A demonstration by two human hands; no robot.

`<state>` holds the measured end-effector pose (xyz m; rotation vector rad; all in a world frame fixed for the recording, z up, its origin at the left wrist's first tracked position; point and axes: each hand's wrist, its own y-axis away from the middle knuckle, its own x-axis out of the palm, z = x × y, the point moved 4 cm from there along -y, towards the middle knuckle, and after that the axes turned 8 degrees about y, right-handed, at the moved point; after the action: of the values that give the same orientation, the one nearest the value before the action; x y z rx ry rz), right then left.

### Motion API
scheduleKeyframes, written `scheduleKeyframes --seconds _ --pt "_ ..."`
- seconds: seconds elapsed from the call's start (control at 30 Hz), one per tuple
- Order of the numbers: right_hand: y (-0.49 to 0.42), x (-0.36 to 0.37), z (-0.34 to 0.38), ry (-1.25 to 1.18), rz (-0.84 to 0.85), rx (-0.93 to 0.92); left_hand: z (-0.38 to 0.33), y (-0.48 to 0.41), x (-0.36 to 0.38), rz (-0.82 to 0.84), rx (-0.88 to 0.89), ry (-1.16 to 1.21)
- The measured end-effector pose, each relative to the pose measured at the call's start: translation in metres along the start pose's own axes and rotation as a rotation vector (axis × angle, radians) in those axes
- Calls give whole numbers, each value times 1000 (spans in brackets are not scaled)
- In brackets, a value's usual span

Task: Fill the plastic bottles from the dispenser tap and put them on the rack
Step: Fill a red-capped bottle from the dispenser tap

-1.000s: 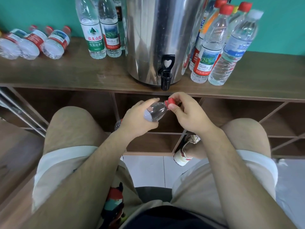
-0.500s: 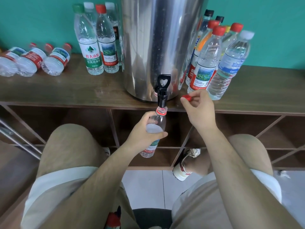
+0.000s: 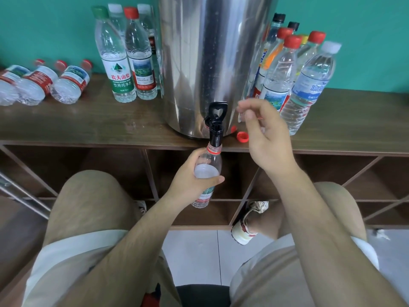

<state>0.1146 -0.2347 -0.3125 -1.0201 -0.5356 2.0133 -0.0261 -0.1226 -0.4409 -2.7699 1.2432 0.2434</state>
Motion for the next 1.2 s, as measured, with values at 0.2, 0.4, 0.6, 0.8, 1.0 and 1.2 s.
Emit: scheduleKeyframes --seconds 0.2,0.4,0.6,0.8,1.0,1.2 --pt "-32 13 40 135 408 -71 0 0 1 10 -10 38" --pt "-32 20 39 151 330 -205 1 -1 1 29 -7 38" --pt "15 24 34 300 57 -571 -1 -1 3 7 4 57" --pt "54 28 0 146 96 -38 -5 1 1 31 31 129" --pt "63 62 -24 -16 319 260 -2 5 2 43 28 120" --pt "59 70 -34 -33 312 322 6 3 3 47 -28 90"
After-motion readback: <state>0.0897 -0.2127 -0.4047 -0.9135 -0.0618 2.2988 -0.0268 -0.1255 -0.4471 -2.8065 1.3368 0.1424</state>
